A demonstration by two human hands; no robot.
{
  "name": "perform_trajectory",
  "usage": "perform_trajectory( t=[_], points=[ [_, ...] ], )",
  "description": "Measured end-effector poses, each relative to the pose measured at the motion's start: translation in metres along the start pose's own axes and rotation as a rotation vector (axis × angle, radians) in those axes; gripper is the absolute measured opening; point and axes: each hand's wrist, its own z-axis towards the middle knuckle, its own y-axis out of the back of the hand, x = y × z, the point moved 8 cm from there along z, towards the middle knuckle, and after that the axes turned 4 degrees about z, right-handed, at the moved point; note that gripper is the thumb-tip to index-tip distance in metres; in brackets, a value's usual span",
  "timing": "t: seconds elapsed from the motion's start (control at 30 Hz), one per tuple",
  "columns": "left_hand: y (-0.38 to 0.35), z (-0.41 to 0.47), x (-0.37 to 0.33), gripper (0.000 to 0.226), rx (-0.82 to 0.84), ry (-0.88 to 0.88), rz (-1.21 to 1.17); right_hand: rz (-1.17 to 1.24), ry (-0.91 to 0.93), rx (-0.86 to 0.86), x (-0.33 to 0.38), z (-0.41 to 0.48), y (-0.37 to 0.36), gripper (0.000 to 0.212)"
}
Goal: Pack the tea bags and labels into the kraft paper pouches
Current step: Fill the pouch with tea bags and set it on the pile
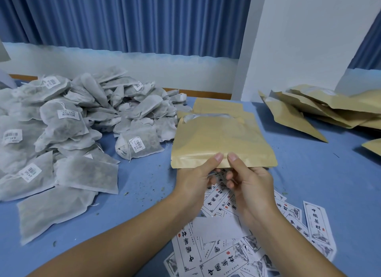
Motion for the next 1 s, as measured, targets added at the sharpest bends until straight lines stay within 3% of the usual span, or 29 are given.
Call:
perform_trajectory(
  t=[0.33,0.53,0.8,1.0],
  points=[
    [0.001,0.002,0.001,0.015,-0.015,0.028,0.052,-0.037,0.065,-0.004,0.005,0.001,-0.002,0.029],
    [0.002,-0.001,-0.008,0.024,-0.024,-0.010,-0.003,0.033,0.084,-0.021,0.012,0.000,-0.001,0.013],
    [-0.002,-0.003,-0.006,0.005,0.031,0.005,-0.015,0.042,0.010,0.055,0.000,0.001,-0.006,0.010],
    [-0.003,-0.004,-0.009,0.019,0.034,-0.007,-0.029,-0.007,0.011,0.162,0.008,0.008,-0.008,0.011]
  ],
)
